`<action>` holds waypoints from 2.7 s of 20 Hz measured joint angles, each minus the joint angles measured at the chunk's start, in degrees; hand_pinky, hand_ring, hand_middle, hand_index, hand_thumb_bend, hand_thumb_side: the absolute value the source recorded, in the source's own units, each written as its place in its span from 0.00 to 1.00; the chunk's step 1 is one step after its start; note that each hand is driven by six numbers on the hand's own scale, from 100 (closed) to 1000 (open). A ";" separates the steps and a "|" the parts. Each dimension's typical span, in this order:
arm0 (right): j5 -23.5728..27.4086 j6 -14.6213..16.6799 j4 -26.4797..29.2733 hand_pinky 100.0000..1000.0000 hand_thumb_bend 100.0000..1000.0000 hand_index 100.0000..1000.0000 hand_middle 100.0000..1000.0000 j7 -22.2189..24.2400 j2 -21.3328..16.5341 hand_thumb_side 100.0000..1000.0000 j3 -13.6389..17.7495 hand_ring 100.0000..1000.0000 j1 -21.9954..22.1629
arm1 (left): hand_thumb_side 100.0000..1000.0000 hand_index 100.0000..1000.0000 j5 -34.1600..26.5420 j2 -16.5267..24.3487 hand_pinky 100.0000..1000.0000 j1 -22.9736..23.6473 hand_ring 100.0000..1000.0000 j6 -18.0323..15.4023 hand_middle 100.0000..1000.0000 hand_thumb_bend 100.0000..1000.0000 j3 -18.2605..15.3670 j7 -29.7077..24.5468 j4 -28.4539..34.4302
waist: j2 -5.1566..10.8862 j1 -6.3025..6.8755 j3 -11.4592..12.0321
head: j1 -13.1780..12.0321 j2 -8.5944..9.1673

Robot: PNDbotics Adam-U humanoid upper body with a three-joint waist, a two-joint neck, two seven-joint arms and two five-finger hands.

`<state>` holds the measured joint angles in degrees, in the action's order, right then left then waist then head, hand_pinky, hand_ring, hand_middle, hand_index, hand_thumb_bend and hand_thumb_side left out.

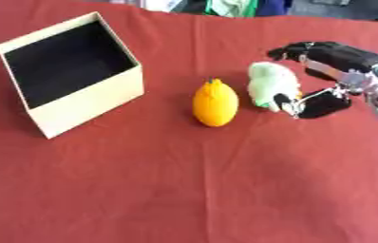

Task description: Pick up objects on the table and place them in the box.

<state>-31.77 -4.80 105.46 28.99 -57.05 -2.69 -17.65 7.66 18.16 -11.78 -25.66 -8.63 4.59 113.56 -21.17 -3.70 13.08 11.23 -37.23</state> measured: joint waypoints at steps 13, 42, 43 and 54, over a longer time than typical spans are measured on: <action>-1.02 0.31 -3.68 0.89 0.18 1.00 0.88 0.37 -0.22 0.20 -1.95 0.92 -1.22 | 0.74 0.82 -0.05 0.00 0.68 0.00 0.79 0.23 0.77 0.01 0.31 -0.24 0.00 | 0.00 -0.07 0.28 | 0.00 0.07; -8.51 3.05 -10.82 0.88 0.22 1.00 0.79 3.43 0.42 0.40 -5.49 0.92 -8.07 | 0.74 0.81 -0.11 -0.02 0.68 -0.32 0.78 0.60 0.77 0.00 0.72 -0.69 0.00 | -0.64 -0.26 1.11 | 0.25 0.56; -8.52 3.05 -11.06 0.88 0.21 1.00 0.77 3.56 0.47 0.40 -5.56 0.91 -8.12 | 0.74 0.81 -0.11 -0.03 0.68 -0.32 0.78 0.62 0.77 0.00 0.75 -0.71 0.00 | -0.65 -0.26 1.11 | 0.26 0.56; -8.71 2.04 -12.51 0.81 0.10 0.88 0.49 1.20 1.35 0.21 -6.71 0.81 -9.44 | 0.74 0.81 -0.11 -0.06 0.68 -0.32 0.78 0.79 0.76 0.00 1.00 -0.79 0.00 | -0.69 -0.25 1.12 | 0.31 0.58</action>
<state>-40.48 -2.75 92.95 30.19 -55.70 -9.41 -27.09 7.55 18.09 -12.10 -24.87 -7.63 3.80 113.56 -21.86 -3.95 14.19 11.55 -36.65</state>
